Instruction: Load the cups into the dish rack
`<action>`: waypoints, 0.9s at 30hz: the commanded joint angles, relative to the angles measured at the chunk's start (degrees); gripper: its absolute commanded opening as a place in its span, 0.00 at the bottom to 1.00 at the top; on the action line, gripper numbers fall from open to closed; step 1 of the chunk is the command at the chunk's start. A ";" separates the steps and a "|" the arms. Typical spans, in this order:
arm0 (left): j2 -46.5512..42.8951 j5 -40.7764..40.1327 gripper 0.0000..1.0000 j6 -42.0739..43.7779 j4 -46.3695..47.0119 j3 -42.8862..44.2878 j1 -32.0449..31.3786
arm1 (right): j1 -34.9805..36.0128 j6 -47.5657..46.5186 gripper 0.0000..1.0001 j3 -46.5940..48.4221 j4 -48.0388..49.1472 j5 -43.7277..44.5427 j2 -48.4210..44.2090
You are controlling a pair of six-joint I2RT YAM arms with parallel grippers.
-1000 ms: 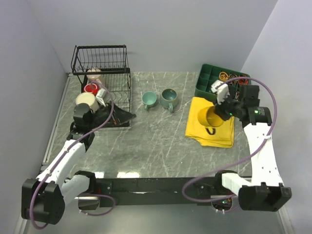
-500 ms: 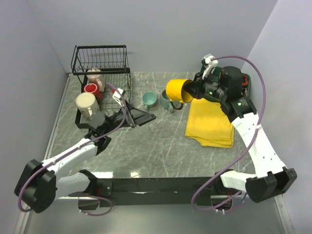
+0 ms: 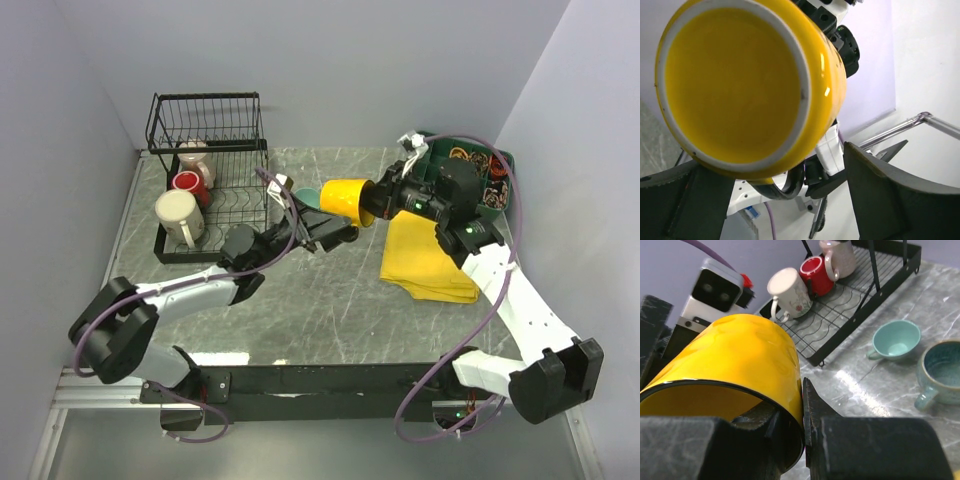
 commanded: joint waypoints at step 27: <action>1.92 6.44 0.01 1.10 4.16 6.98 -0.27 | 0.16 -8.39 0.40 -8.31 8.97 -11.71 -7.39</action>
